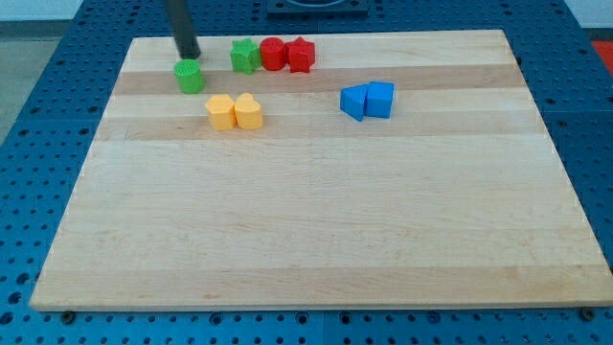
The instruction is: Push the green star to the green circle
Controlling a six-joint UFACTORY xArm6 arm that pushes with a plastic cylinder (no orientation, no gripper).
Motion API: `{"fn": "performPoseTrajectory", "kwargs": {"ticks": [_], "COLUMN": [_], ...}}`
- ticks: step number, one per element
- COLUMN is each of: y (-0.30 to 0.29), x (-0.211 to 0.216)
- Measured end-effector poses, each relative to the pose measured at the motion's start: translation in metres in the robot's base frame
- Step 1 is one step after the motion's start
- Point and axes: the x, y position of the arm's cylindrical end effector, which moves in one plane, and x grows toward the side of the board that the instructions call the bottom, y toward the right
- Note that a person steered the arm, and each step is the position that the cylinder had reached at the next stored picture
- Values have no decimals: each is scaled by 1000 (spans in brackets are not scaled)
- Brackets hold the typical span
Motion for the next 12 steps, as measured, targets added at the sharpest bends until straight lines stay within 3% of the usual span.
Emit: {"fn": "performPoseTrajectory", "kwargs": {"ticks": [3,8,9,12], "y": [85,43,42,90], "x": [-18,12,1,-8]}}
